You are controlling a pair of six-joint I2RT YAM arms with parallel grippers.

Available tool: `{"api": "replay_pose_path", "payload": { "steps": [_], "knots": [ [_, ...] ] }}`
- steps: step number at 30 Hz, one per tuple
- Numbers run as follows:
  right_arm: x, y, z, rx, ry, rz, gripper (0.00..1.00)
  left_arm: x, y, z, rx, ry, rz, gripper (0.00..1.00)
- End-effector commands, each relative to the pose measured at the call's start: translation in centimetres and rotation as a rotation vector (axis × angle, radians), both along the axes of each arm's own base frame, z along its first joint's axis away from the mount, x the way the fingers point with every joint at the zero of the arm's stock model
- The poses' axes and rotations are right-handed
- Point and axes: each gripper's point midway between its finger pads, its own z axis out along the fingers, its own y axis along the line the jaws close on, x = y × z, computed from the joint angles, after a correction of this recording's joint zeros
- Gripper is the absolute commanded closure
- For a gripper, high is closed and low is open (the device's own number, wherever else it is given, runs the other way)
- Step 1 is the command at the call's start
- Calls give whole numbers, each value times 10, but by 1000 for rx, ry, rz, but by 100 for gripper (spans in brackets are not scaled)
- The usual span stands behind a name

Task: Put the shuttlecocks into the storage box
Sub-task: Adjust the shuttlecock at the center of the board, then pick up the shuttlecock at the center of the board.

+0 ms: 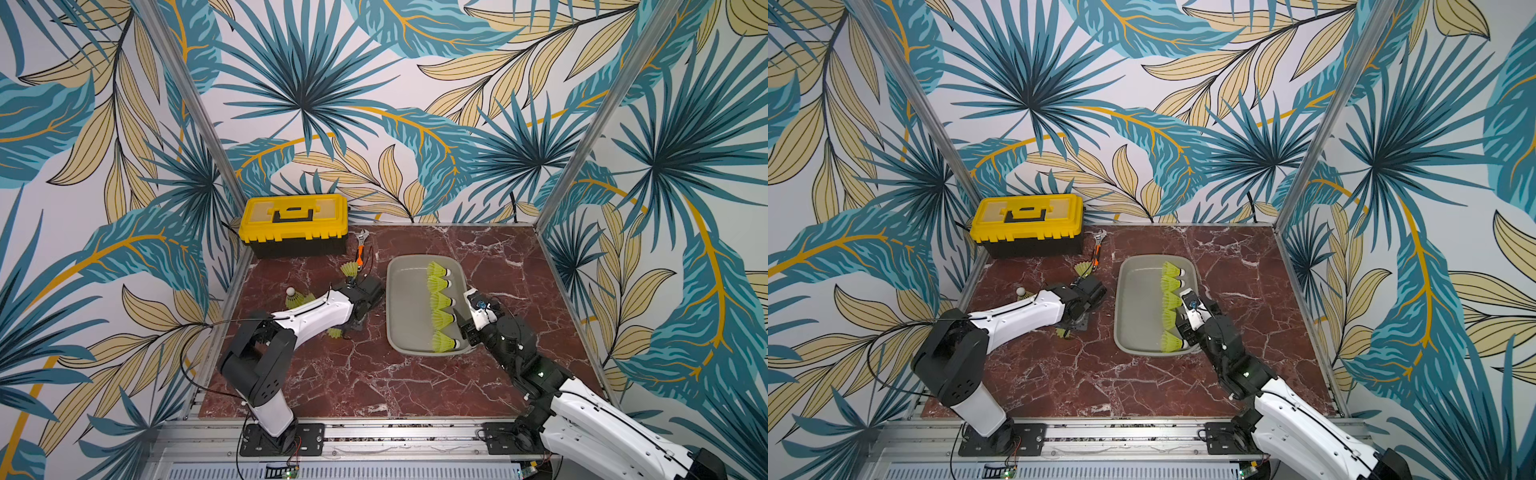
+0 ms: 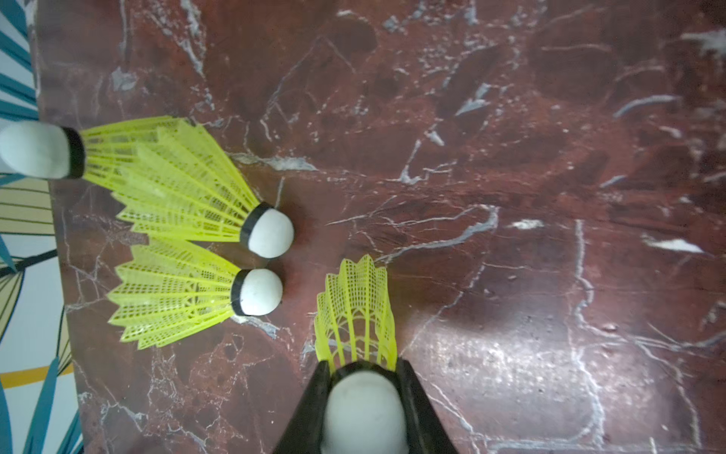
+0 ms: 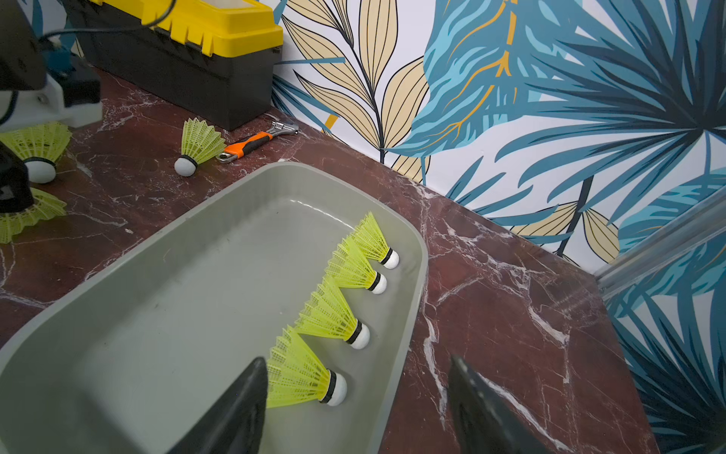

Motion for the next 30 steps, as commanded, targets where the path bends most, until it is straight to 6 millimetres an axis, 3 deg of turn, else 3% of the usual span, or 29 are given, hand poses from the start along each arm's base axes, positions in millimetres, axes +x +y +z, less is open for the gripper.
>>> {"api": "replay_pose_path", "payload": {
  "steps": [1,6,13,18,22,27,30],
  "knots": [
    [-2,-2,-1,15,-7,-9,28,9,-19,2,-18,2,-51,70],
    [-4,-5,-2,15,-9,-13,28,12,-36,6,-48,1,-85,53],
    [-5,-6,-4,17,-6,-16,28,15,-70,23,-277,-61,-140,26],
    [-5,-6,-4,11,-6,-15,27,14,-75,45,-494,-133,-115,22],
    [-5,-6,-6,8,-1,-15,27,13,-54,64,-605,-233,-42,17],
    [-4,-5,-6,13,-1,-14,27,7,-9,60,-651,-285,133,17],
    [-3,-3,-5,17,-2,-11,27,5,7,52,-687,-298,196,18]
  ]
}}
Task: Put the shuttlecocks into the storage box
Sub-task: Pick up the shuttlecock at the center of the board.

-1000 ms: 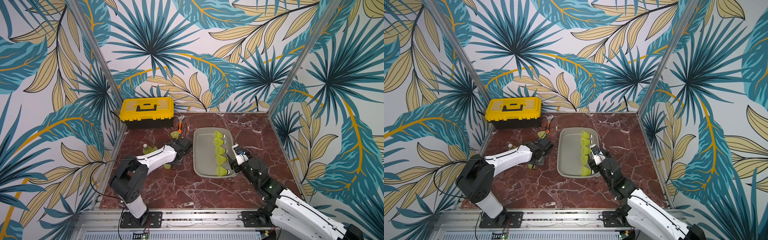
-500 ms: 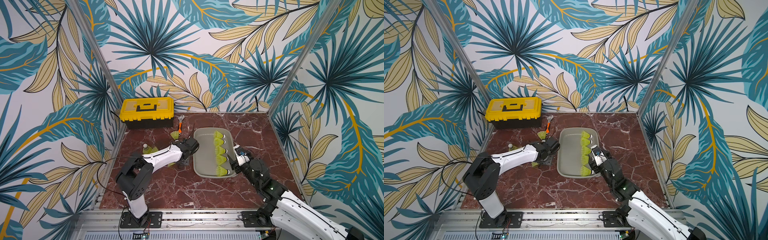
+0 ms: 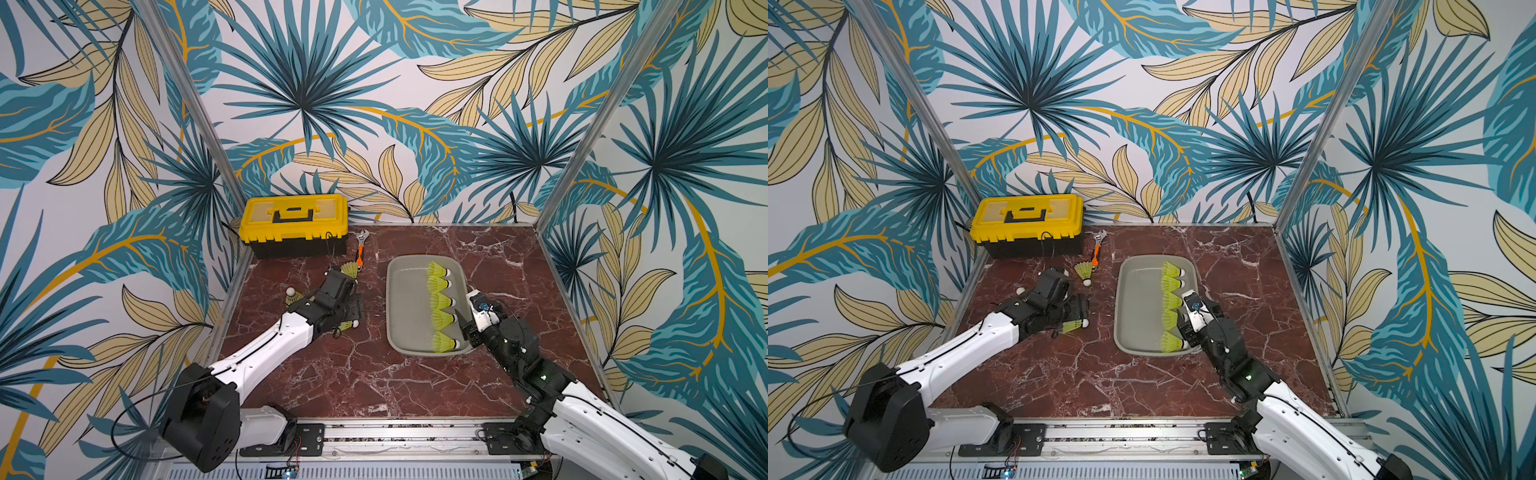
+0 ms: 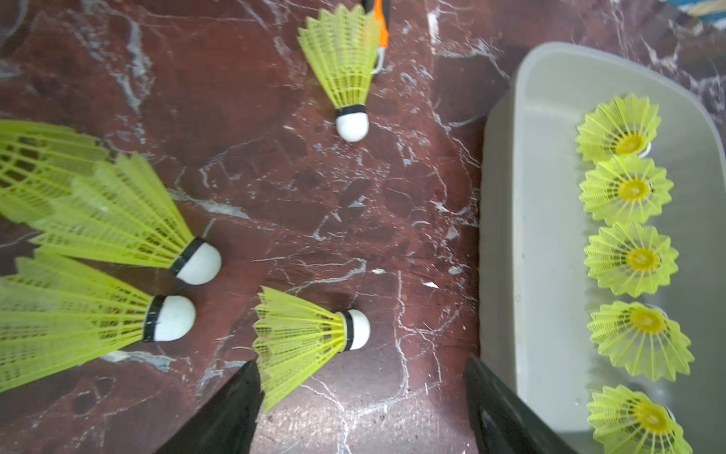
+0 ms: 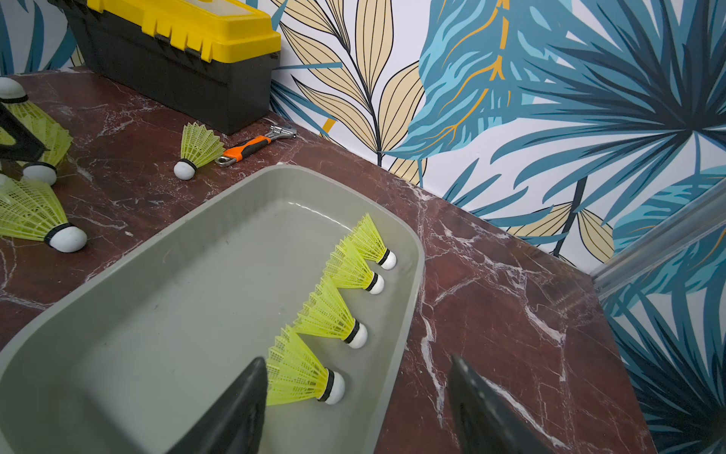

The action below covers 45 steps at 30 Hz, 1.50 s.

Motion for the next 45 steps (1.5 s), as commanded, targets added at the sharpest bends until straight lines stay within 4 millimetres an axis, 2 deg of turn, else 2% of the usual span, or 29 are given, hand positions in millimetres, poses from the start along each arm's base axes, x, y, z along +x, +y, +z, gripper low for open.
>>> {"api": "replay_pose_path", "payload": {
  "steps": [1,8,11,13,15,20,28,32,38,41,45],
  "knots": [
    [0,0,-5,12,8,-6,27,-4,5,-12,-104,12,49,20],
    [0,1,-4,14,10,-3,27,-3,11,-32,-174,62,71,31],
    [0,1,-4,13,10,-3,27,-2,9,-40,-193,99,54,38],
    [0,0,-3,13,9,-4,27,-1,7,-45,-208,121,45,49],
    [0,0,-2,12,9,-5,27,0,6,-50,-220,137,43,55],
    [0,0,-2,12,9,-4,27,0,6,-57,-230,153,56,63],
    [-1,2,-3,11,14,7,27,-2,2,-53,-255,154,40,96],
    [-3,12,-5,8,30,64,27,6,-18,-21,-362,67,-43,100],
    [-9,45,-9,10,83,242,28,9,-58,44,-581,-19,-205,100],
    [-9,63,-12,17,119,320,28,5,-77,68,-617,-29,-284,100],
    [-9,87,-17,26,167,436,29,-2,-100,92,-624,-39,-368,100]
  ]
}}
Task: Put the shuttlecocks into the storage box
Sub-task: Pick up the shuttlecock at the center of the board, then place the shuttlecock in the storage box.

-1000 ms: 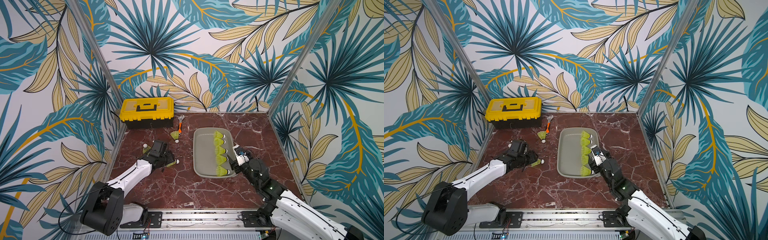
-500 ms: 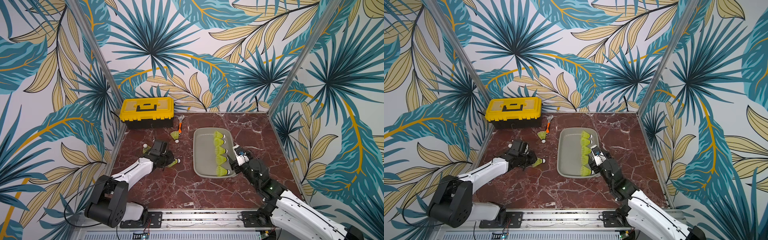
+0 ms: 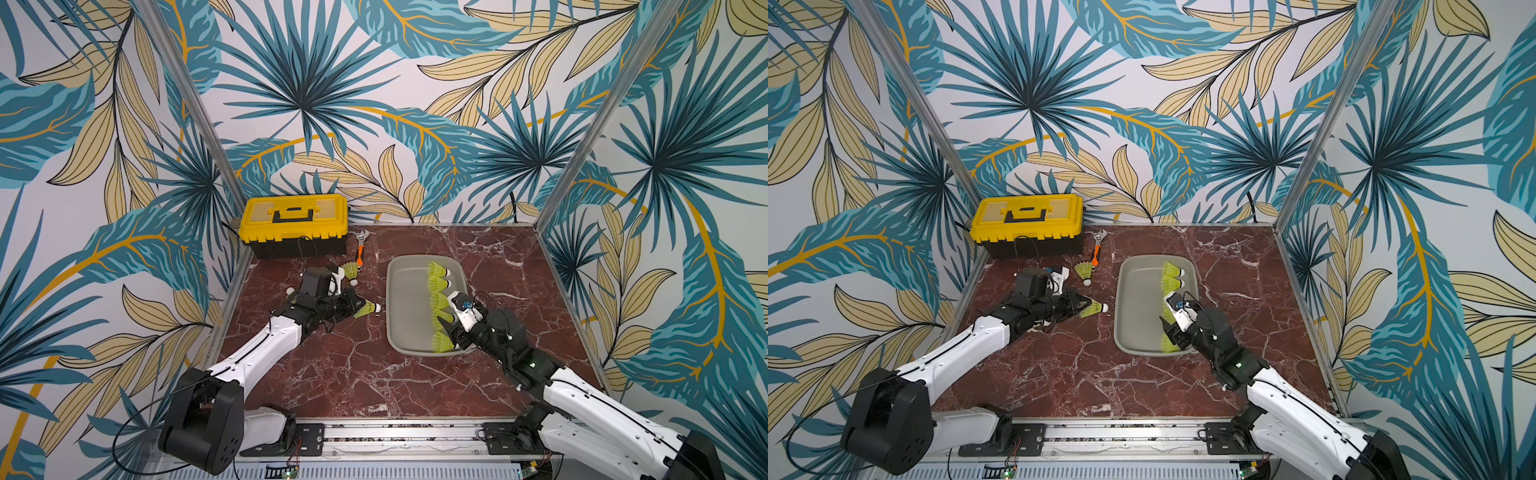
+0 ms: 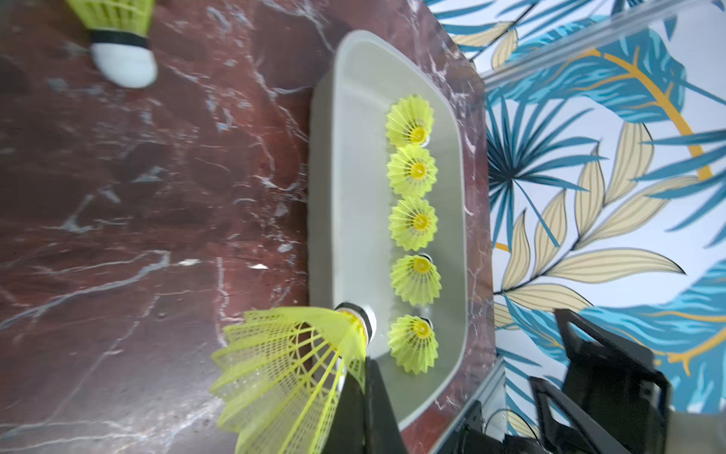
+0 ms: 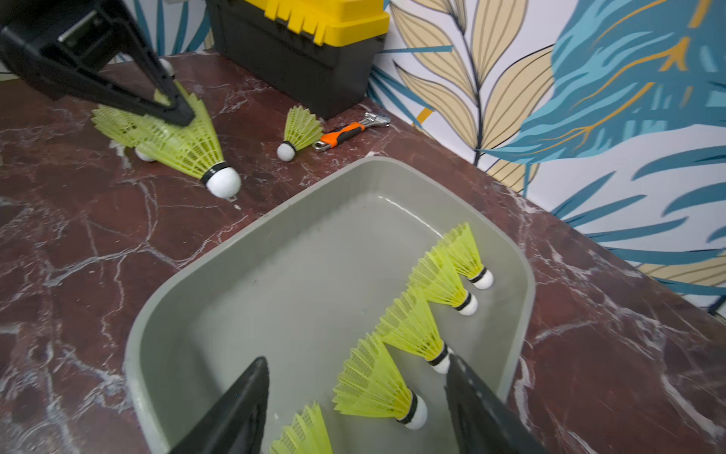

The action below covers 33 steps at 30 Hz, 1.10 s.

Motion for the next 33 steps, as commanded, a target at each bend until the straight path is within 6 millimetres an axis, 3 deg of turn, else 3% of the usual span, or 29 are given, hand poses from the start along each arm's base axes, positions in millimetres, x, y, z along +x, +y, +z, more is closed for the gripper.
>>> {"api": "replay_pose_path", "payload": {
  "steps": [1,5,14,23,33],
  "knots": [
    [-8,29,3,28,34,158,29,-6,-27,44,-70,-70,-99,100],
    [-6,45,-3,10,47,240,32,-12,-47,58,-120,-82,-160,100],
    [13,62,-13,-42,40,278,34,-22,-70,58,-120,-56,-233,100],
    [12,78,-20,-39,81,363,37,-25,-77,60,-144,-52,-254,100],
    [13,88,-22,-32,100,405,48,-27,-80,57,-145,-40,-265,100]
  ]
}}
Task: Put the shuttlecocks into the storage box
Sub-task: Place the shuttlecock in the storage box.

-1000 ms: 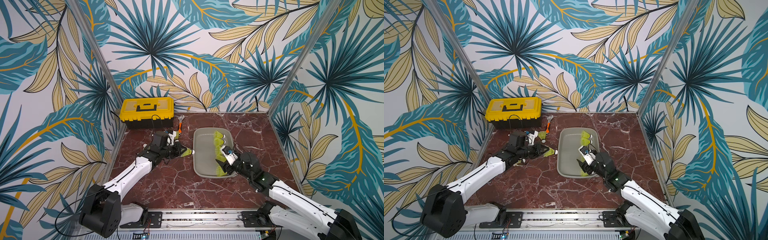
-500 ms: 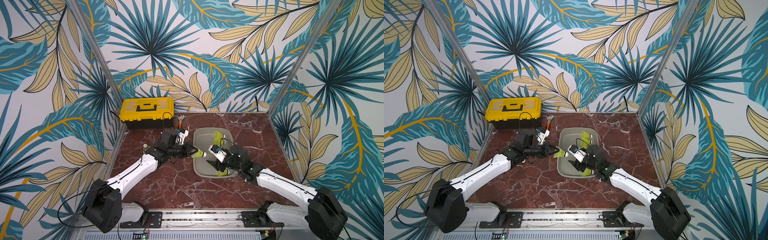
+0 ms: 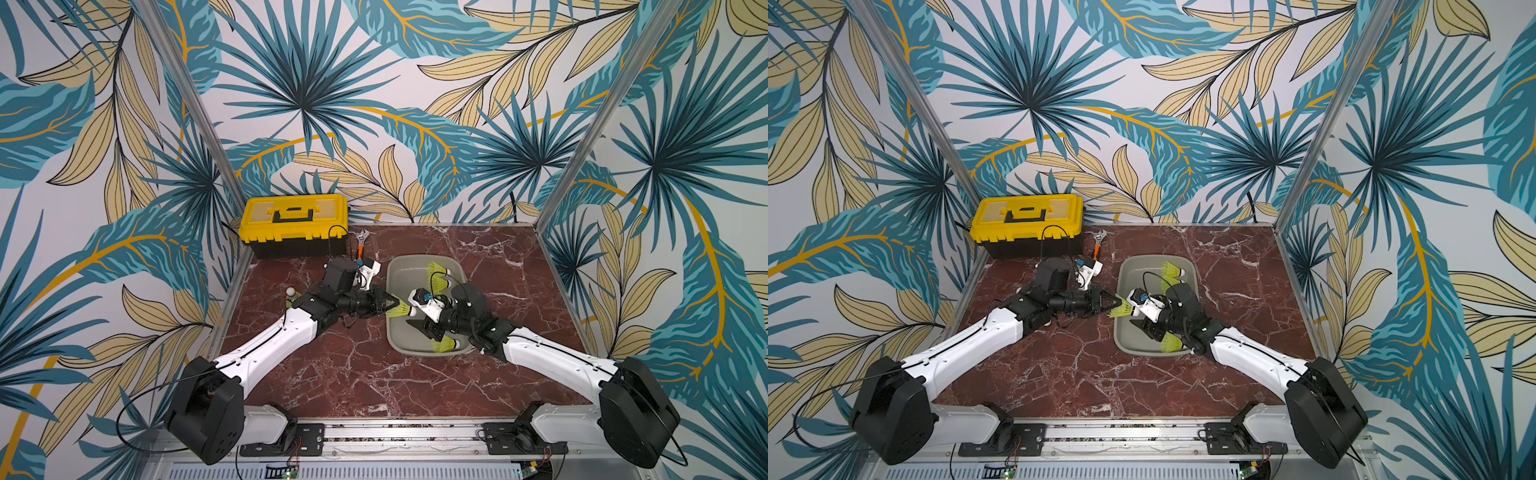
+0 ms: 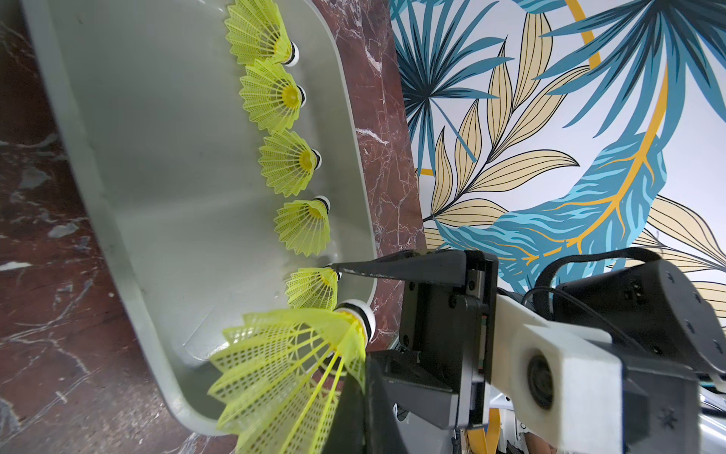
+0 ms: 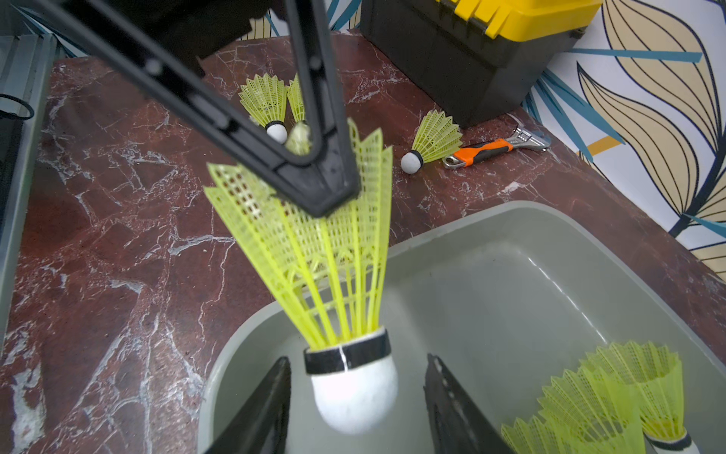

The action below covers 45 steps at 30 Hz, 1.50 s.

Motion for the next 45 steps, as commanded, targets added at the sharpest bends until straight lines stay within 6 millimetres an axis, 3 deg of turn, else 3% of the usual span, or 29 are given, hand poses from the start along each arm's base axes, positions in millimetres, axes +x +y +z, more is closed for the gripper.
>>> {"api": "replay_pose_path", "payload": {
  "steps": [1,8,10,13,15,22,32,38,41,45],
  "knots": [
    [-2,8,5,17,-3,44,49,6,-8,20,-36,-43,-17,100],
    [-1,8,4,13,4,40,67,6,-9,17,-34,-35,-20,100],
    [-1,7,3,5,3,36,73,6,-8,16,-28,-36,-23,91],
    [-1,4,1,-21,-1,31,75,3,-5,12,14,-43,-40,73],
    [-2,1,0,-40,-1,34,75,-2,-2,5,62,-35,-64,66],
    [-10,3,-2,-45,29,70,75,-13,4,-7,158,-21,-137,65],
    [-13,6,-3,-41,51,87,75,-15,-4,-6,119,-31,-184,72],
    [-11,5,-3,-32,57,72,72,-12,-7,-7,101,-33,-180,91],
    [-9,3,-1,-22,50,43,65,-8,-8,-5,92,-43,-165,100],
    [-2,-3,2,-3,22,-22,49,1,-10,-2,70,-55,-127,100]
  ]
}}
